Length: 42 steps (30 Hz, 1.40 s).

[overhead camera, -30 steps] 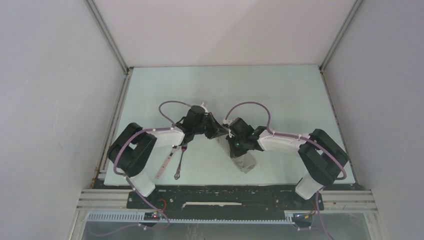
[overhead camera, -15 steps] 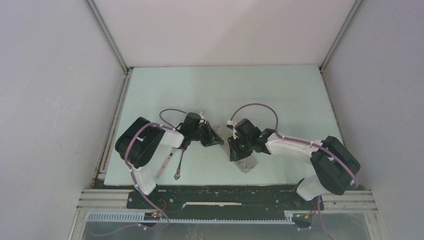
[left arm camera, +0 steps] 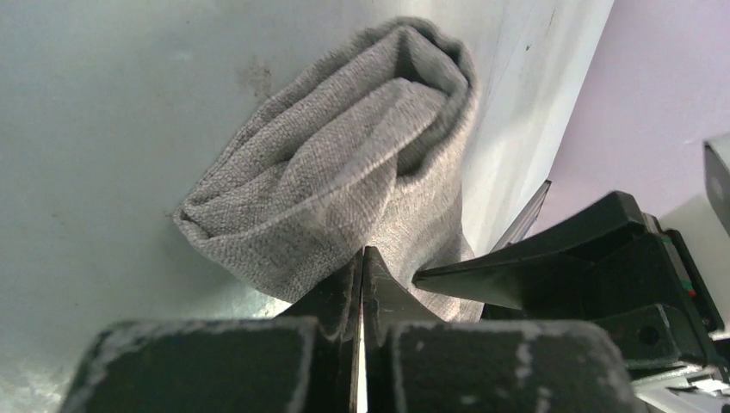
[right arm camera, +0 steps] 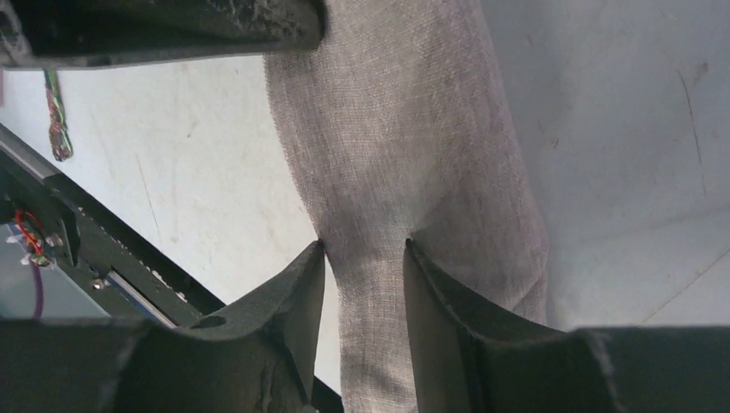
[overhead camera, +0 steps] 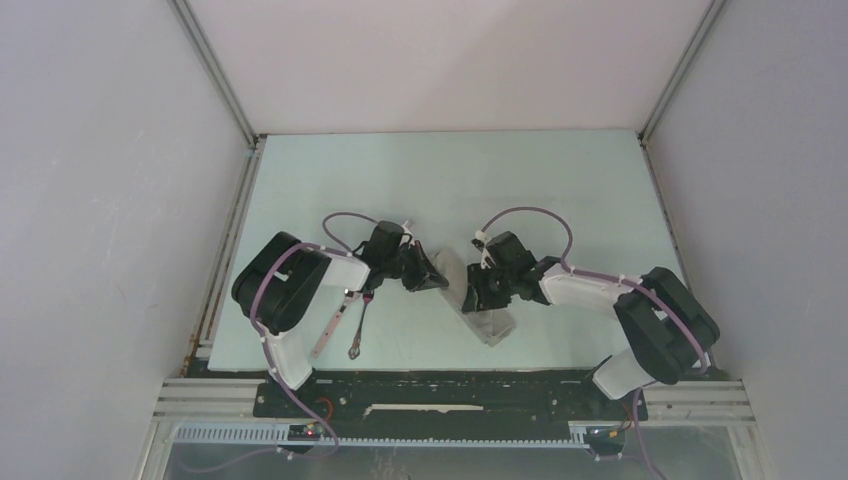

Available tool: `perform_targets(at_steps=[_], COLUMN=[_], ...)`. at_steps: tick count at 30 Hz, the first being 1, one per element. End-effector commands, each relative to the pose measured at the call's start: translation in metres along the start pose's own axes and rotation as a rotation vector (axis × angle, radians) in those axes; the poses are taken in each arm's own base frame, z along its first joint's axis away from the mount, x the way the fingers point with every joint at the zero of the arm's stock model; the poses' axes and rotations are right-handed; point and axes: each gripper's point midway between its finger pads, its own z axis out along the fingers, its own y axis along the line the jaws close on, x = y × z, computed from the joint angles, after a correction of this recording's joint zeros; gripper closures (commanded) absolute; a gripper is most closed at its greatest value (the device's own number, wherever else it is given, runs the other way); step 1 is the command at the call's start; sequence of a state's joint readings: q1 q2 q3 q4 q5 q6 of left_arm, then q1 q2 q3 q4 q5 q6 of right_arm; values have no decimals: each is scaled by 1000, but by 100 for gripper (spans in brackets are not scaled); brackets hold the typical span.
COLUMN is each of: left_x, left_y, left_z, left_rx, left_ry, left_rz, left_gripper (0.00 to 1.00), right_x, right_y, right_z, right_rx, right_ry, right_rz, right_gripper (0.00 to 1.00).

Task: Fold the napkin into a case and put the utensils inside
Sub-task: Smooth out the smaller rectangle-folded napkin at the center of the board, then pick up the smaller rectangle-folded napkin from the center of the board.

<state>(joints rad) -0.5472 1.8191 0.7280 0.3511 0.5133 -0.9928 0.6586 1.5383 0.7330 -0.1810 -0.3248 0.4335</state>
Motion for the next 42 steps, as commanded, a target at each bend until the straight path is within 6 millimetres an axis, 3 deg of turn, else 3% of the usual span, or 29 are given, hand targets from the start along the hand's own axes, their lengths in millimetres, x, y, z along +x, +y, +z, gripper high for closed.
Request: perform_targets(at_steps=[1,3,6,9,12,15,19,23,28,31,35,37,42], left_x=[-4,-5,-7,-11,-14,-14,-15,-17,-19,-21,-26,-29,-37], left_y=[35,34,26,13,2,-1,4,8,8,8,7,6,-9], left_z=[2,2,0,-5,-7,-4,0,3,5,3,-1,-4,-19], left_rx=[-135,-143,-127,-110,-90,-80,-92,-103,-104,-101,-95,-90,-29], left_ry=[-23,-18,-10,-10,-4,11,13,12,11,7,-2,-12,-42], left_rz=[17,26,42,65,80,79,74,74,74,78,77,80,87], left_gripper=[100,99,99,97,95,95,95,96,96,96,95,95,90], right_x=[30,33,21,1,-11,-20,-25,-15,0,8,15,17,8], right_y=[-22,-18,1,13,21,28,36,22,10,-3,-16,-21,-13], right_z=[-10,-15,-23,-36,-38,-33,-21,-4,9,14,19,20,16], right_rx=[170,193,194,284,342,376,395,437,455,497,533,557,548], right_ry=[15,8,-51,-133,-169,-178,-170,-114,-49,-9,20,19,-30], right_rz=[-8,-46,-171,-335,-473,-565,-609,-597,-576,-557,-536,-539,-549], right_gripper=[52,52,49,37,11,10,18,28,28,33,52,68,92])
